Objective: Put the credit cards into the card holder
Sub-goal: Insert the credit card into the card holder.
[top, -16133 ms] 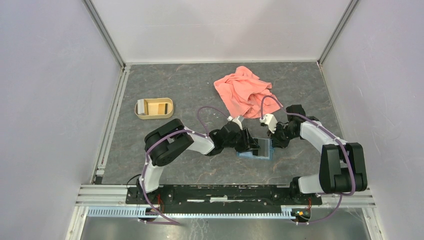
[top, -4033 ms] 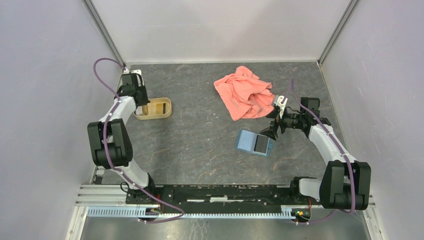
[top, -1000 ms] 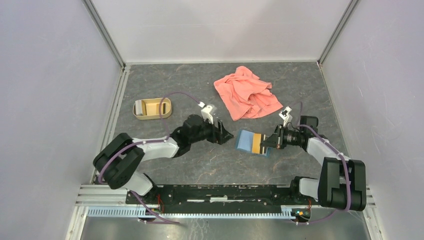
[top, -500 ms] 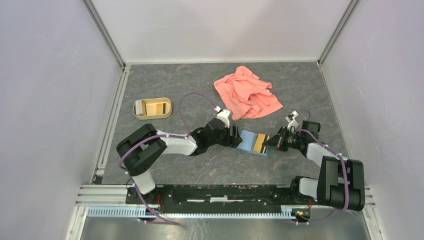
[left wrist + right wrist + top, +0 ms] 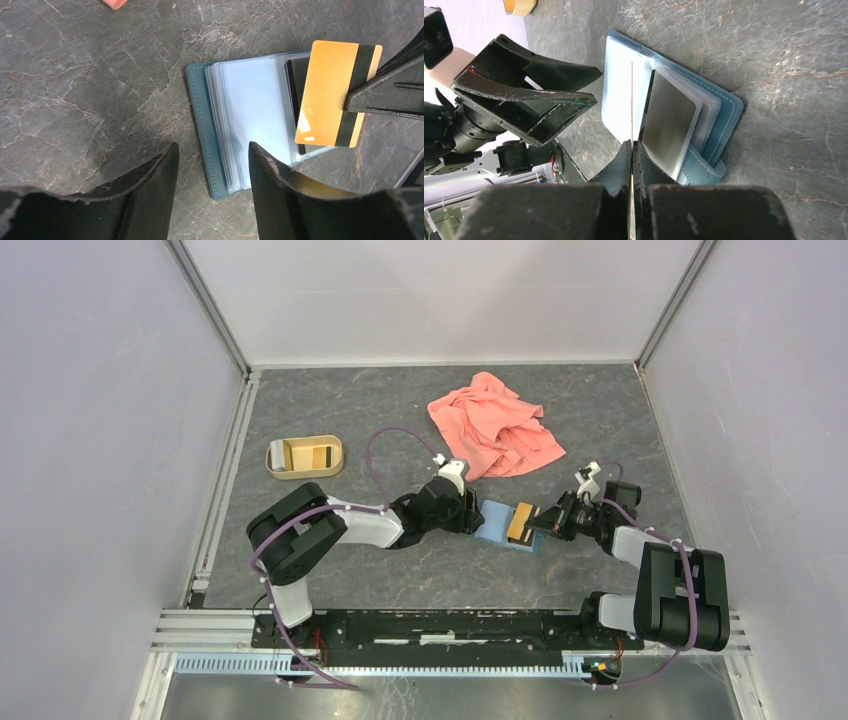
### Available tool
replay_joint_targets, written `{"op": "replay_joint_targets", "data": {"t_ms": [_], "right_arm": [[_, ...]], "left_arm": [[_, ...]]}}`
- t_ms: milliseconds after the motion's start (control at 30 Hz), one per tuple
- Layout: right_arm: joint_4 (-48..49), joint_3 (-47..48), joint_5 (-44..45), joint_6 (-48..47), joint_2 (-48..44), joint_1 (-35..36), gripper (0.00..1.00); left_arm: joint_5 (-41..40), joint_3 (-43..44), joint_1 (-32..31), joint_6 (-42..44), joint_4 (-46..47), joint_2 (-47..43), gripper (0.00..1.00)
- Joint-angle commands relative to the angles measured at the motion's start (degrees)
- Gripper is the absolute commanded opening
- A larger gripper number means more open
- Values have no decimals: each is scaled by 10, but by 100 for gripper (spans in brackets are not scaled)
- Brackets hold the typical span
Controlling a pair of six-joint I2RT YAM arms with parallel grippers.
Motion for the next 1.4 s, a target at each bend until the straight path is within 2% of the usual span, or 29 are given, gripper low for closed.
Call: {"op": "replay_joint_targets", "data": {"t_ms": [0,400,900,1367], "right_arm": [[38,-7,18,20,4,-3,0],[43,-13,22,25,13,-5,0],[54,-18,13,35,15,-5,0],[-17,-11,45,-30,31,-5,0]], "left_arm": [[-24,9,-9,-37,-41,11,60],[-20,0,-34,-82,-69,12,51],[24,-7,-46,-110,-35,19,44],[29,-10,-46,-120,-25,31,43]]}}
